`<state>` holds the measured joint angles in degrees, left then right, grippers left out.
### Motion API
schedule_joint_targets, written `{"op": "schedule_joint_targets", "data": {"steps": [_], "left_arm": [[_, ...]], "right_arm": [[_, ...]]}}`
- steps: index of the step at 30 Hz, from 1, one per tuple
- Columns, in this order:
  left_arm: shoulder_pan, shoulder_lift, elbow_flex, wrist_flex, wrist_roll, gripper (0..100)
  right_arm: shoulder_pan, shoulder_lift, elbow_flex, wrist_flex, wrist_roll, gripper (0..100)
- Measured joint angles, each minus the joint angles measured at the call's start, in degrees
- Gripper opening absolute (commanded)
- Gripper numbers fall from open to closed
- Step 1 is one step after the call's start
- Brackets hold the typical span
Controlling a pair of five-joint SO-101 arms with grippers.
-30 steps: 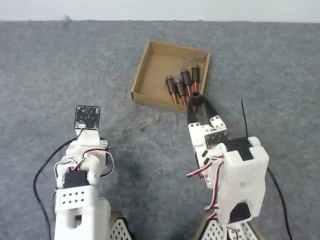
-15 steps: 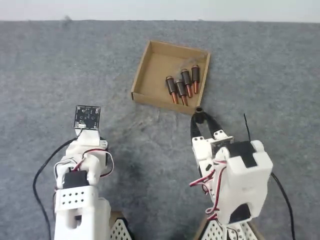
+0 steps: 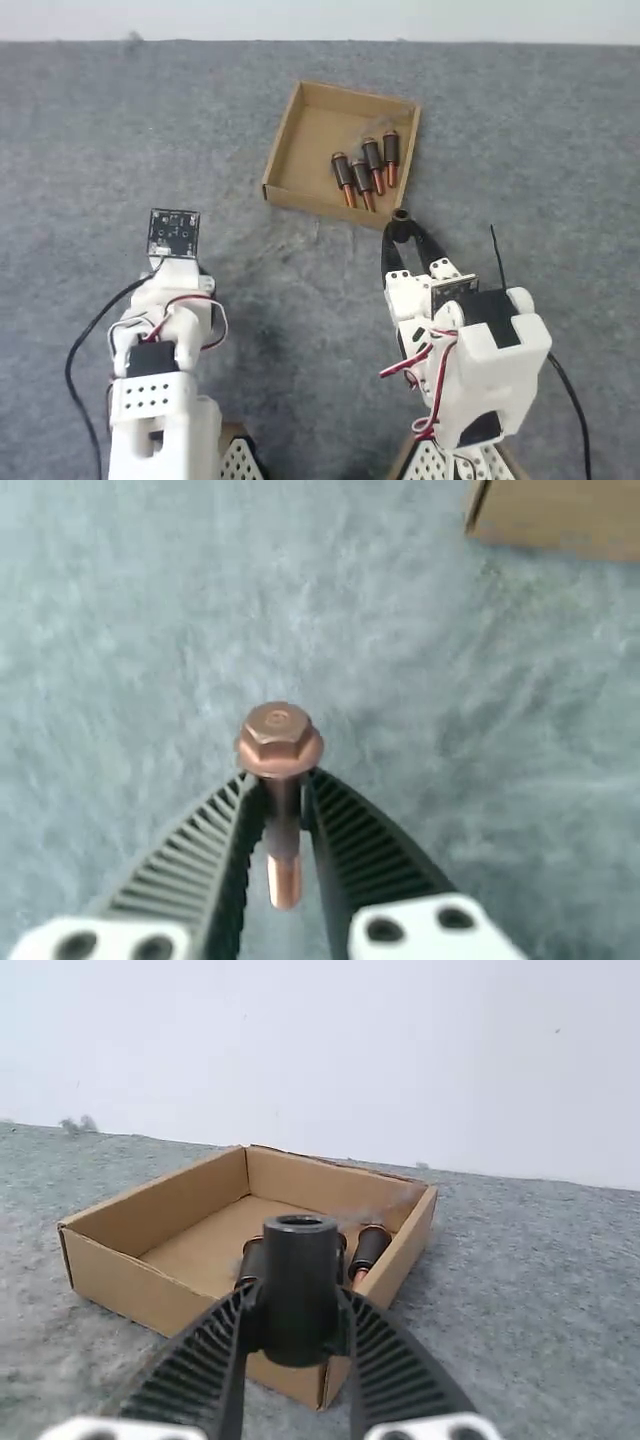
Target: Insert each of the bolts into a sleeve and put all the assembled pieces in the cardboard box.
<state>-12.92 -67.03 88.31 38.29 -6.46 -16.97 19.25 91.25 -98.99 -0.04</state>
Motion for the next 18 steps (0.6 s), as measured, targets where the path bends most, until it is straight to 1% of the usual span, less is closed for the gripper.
{"op": "schedule_joint_targets", "data": {"steps": [4,8,13,15,18], "left_arm": [[3.2,0.0,2.2,-6.1,-0.2,1],[3.3,0.0,3.0,-14.4,-0.3,1],[3.8,0.0,3.0,-22.4,0.5,1],[4.1,0.0,3.0,-25.6,4.7,1],[4.0,0.0,3.1,-31.1,13.0,1]], "right_arm": [[-0.1,0.0,0.0,0.0,0.0,0.6],[-0.2,0.0,0.0,0.0,0.0,0.6],[-0.3,0.0,0.0,0.0,0.0,0.6],[-0.2,0.0,0.0,0.0,0.0,0.6],[-0.2,0.0,0.0,0.0,0.0,0.6]]}}
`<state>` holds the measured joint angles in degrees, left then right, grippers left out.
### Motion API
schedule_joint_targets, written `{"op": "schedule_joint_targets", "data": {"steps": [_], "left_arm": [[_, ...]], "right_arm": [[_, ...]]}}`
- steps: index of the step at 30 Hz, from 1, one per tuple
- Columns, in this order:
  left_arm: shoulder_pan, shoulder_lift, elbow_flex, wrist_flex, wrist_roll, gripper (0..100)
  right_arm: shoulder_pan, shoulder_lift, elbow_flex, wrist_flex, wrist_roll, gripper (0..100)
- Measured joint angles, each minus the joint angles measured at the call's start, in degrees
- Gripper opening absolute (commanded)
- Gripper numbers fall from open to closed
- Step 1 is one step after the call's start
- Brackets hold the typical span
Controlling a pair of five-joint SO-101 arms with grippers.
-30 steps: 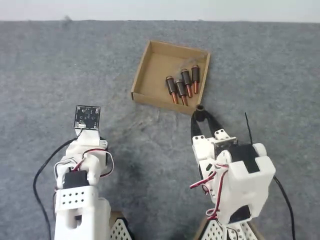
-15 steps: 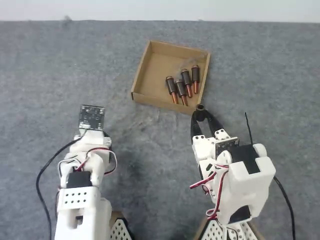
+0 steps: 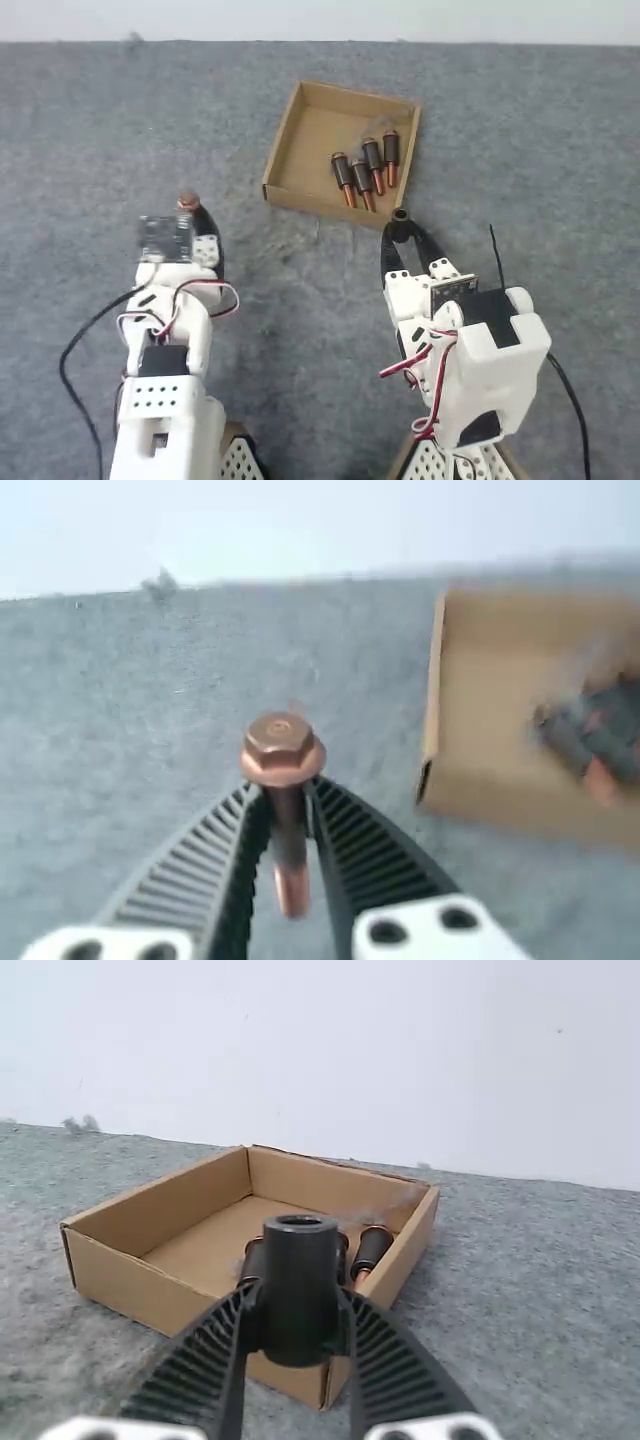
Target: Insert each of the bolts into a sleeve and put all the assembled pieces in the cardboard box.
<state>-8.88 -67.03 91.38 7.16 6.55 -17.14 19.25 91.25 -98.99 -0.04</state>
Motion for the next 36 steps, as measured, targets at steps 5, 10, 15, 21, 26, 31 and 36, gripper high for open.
{"op": "schedule_joint_targets", "data": {"steps": [5,10,15,21,26,31,36], "left_arm": [[0.5,0.0,0.0,-5.2,8.9,1],[4.8,0.0,-3.3,-5.5,11.9,1],[11.3,0.0,-8.0,-5.5,16.6,1],[18.5,0.0,-11.1,-5.5,20.9,1],[23.4,0.0,-12.2,-5.5,21.3,1],[25.1,0.7,-12.8,-5.5,21.5,1],[25.4,10.9,-17.2,-9.8,21.6,1]], "right_arm": [[-0.1,0.0,0.0,0.0,0.0,0.6],[0.0,0.0,0.0,0.0,0.0,0.6],[-0.1,0.0,0.0,0.0,0.0,0.6],[-0.1,0.0,0.0,0.0,0.0,0.6],[-0.1,0.0,0.0,0.0,0.0,0.6],[-1.5,0.0,0.0,0.0,0.0,0.6],[-4.2,0.0,0.0,0.0,0.0,0.6]]}}
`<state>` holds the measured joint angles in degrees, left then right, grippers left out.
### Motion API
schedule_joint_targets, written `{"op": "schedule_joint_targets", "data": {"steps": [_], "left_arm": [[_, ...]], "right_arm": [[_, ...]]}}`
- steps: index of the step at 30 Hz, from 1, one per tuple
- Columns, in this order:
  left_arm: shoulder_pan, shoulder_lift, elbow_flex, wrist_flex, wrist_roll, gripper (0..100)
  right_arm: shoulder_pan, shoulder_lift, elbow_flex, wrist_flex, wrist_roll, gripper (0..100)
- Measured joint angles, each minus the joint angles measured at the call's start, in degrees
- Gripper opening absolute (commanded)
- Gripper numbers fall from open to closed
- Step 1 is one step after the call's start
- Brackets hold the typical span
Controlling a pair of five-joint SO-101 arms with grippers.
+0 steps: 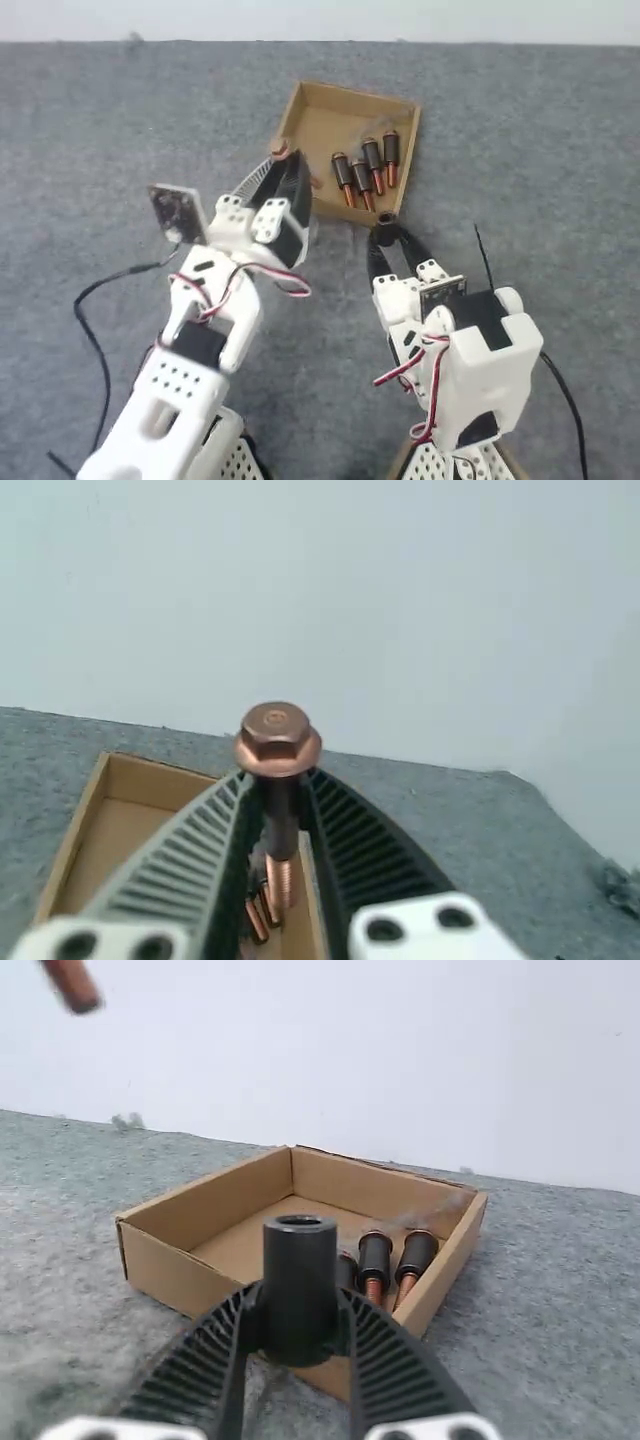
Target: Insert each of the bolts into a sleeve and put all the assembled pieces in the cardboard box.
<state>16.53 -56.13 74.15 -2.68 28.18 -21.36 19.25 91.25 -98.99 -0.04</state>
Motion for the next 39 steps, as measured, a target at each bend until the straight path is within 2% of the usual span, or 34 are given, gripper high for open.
{"op": "schedule_joint_targets", "data": {"steps": [6,16,22,29,39], "left_arm": [[3.1,10.4,-1.1,-5.5,0.1,1],[4.8,15.6,-1.3,-6.1,0.0,1],[8.4,16.7,-2.5,-6.1,-8.0,1],[8.7,16.7,-2.5,-6.1,-9.1,1],[8.6,16.3,-4.6,1.3,-9.5,1]], "right_arm": [[-4.7,0.0,0.0,0.0,0.0,0.6],[-8.0,0.1,-1.2,0.3,0.0,0.6],[-8.3,2.0,-1.6,0.3,0.0,0.6],[-8.3,2.1,-2.6,0.3,0.0,0.6],[-8.3,2.2,-2.6,0.4,0.0,0.6]]}}
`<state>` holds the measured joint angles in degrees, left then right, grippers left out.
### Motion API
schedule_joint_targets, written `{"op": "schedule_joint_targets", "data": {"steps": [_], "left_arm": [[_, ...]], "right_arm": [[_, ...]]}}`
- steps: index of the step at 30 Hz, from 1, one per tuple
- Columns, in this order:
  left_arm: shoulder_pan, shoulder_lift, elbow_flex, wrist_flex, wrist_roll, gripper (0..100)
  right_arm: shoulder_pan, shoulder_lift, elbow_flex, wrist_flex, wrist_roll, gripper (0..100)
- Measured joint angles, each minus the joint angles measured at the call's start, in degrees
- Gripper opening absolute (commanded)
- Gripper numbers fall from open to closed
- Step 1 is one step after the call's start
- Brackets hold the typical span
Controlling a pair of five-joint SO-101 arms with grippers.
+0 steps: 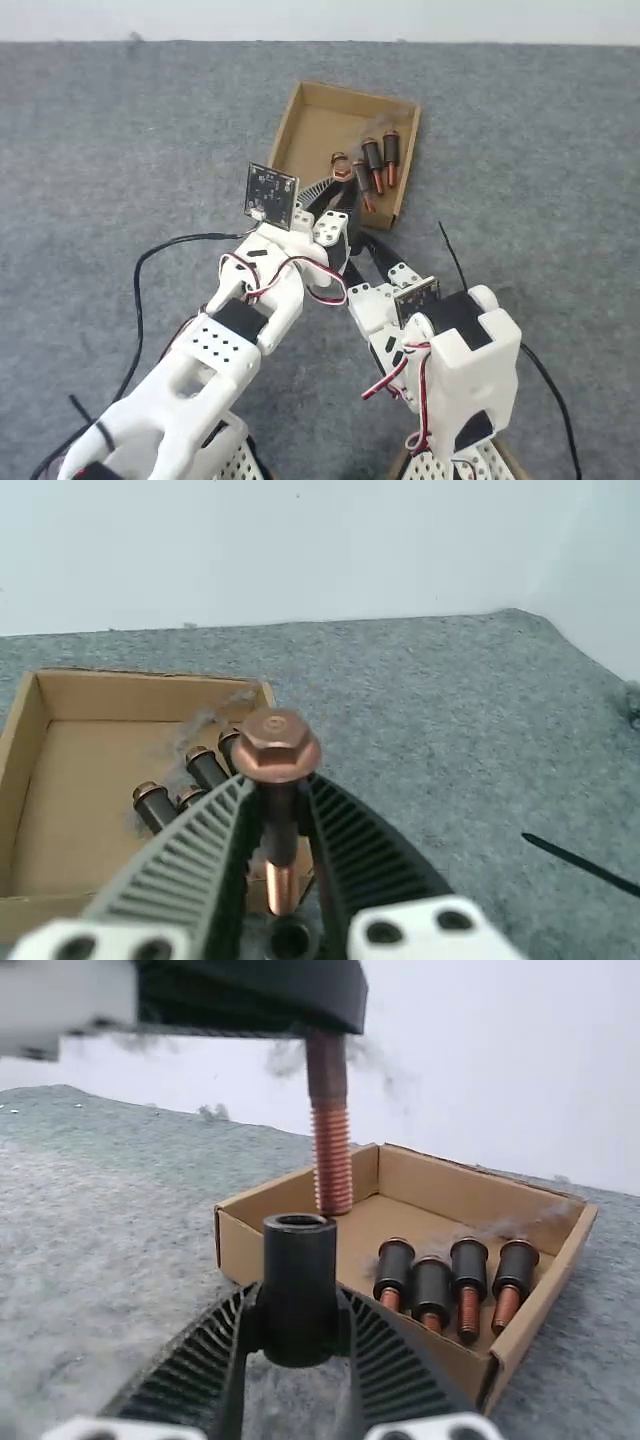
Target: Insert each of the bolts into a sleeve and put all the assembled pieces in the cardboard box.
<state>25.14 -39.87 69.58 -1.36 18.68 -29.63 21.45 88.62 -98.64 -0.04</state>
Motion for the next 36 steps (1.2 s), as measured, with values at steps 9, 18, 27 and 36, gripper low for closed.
{"op": "schedule_joint_targets", "data": {"steps": [9,18,27,36], "left_arm": [[2.0,-8.3,0.0,4.8,0.0,1],[2.0,-8.3,1.2,4.8,0.0,1],[0.4,-8.4,2.3,4.8,-2.1,1],[0.5,-8.4,2.3,4.8,-2.1,1]], "right_arm": [[0.0,0.0,0.0,0.0,0.0,0.6],[0.4,0.0,0.0,0.0,0.0,0.6],[0.7,0.0,0.0,0.0,0.0,0.6],[0.6,0.0,0.0,0.0,0.0,0.6]]}}
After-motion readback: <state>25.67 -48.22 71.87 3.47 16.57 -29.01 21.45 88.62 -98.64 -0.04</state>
